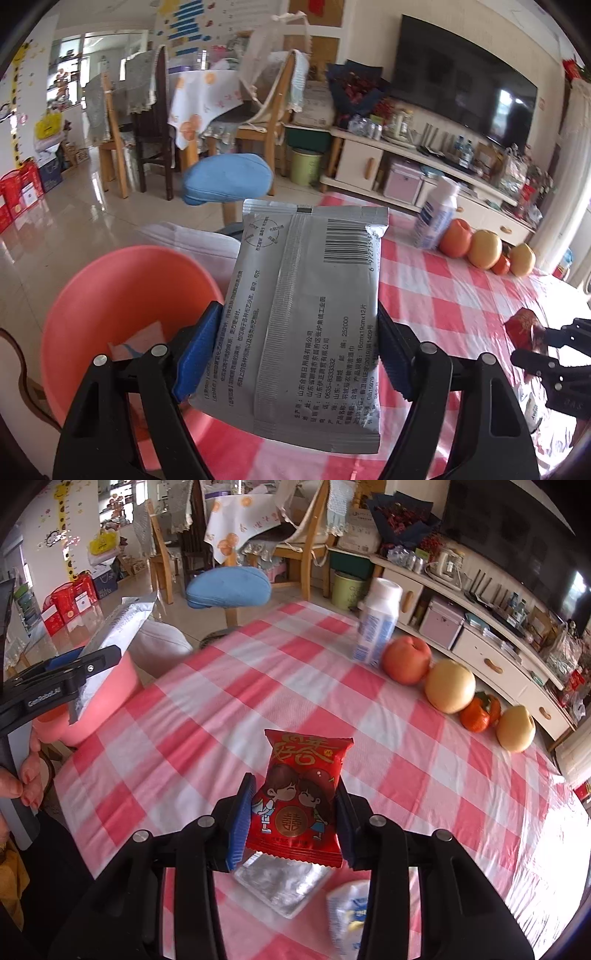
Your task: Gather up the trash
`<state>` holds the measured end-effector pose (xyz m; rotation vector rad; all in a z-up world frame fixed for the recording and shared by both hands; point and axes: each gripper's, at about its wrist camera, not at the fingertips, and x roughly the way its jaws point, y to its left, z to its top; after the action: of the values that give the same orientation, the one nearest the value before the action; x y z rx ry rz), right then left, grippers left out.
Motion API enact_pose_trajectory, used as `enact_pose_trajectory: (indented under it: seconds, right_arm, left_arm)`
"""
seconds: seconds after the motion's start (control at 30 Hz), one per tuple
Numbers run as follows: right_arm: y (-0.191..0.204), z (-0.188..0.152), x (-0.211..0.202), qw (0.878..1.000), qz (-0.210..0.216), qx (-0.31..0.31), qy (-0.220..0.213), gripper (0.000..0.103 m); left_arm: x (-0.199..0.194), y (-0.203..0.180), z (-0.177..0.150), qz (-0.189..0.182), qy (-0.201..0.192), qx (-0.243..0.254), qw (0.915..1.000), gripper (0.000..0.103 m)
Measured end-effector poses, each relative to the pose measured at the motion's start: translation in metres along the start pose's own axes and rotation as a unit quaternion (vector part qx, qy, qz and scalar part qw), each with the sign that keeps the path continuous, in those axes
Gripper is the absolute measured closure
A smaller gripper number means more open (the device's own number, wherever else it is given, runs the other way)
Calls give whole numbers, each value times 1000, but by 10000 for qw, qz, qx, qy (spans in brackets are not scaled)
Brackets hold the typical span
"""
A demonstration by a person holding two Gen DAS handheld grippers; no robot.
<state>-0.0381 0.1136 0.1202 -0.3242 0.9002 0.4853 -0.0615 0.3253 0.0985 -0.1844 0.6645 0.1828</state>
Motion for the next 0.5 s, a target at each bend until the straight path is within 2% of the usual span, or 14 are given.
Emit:
enact_pose_trajectory:
  seconds: [0.1,0.17,0.3,0.43,0.5]
  right_arm:
    - [13,7,1,10000,24,-72,-31,61]
    - [20,10,3,9999,23,-115,-42,61]
    - [36,15,7,9998,68,-195,-49,61]
    - [38,14,9,9998,26,-187,-17,61]
    - [37,12,10,9999,10,-161,2,61]
  left_arm:
    - [-5,10,3,157,-114,-52,9998,30]
    - [-8,18,5,227,-182,-85,9995,31]
    - [-4,33,4,230,-55,-252,9994,32]
    - [0,47,4,-90,43,-566,9983,32]
    - [5,51,-1,-537,223,-754,9955,32]
